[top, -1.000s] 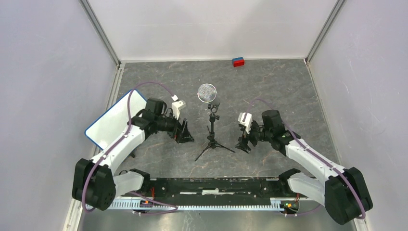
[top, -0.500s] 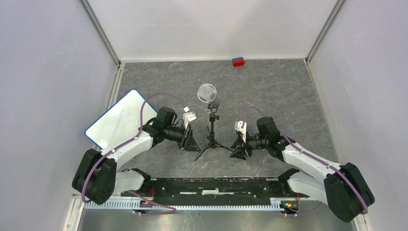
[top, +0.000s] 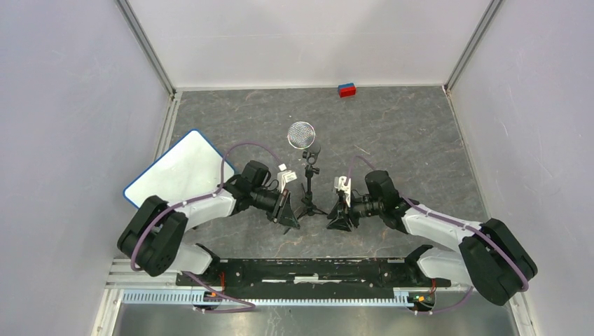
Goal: Write a sentence on the whiteboard
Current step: Move the distractor to the center of the board.
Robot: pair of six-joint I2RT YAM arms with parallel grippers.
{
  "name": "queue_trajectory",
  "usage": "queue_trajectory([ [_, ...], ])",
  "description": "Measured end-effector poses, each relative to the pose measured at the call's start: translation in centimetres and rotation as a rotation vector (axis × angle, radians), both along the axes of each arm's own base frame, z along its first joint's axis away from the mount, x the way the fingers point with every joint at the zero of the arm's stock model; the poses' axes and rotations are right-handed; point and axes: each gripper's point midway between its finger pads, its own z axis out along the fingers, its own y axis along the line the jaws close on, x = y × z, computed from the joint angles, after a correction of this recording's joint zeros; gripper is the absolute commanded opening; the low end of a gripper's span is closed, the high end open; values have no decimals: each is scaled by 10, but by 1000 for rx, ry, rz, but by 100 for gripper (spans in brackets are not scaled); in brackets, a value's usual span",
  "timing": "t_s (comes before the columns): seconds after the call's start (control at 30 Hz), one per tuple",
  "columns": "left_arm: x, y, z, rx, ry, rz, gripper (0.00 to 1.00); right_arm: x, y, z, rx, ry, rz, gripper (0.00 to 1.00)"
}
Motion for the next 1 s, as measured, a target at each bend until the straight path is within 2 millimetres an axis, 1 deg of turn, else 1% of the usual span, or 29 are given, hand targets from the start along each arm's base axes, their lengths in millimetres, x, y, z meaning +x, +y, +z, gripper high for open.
queue_trajectory([
  [0.13,0,-3,-15,38,46,15,30,-2,4,-6,1,15,6,43],
  [0.3,3,-4,-27,67,58,27,32,-2,4,-17,-13,34,-5,41],
  [0.4,7,-5,-30,80,61,44,33,3,5,-21,-23,32,-23,41],
  [0.5,15,-8,-31,86,52,63,33,6,5,-25,-35,32,-38,40],
  [0.77,36,-11,-31,90,41,121,33,23,4,-39,-93,31,-101,39],
  [0.9,52,-9,-36,104,26,169,33,34,4,-40,-103,18,-130,38],
  [1.0,62,-7,-42,117,29,196,34,49,5,-37,-102,3,-160,37],
])
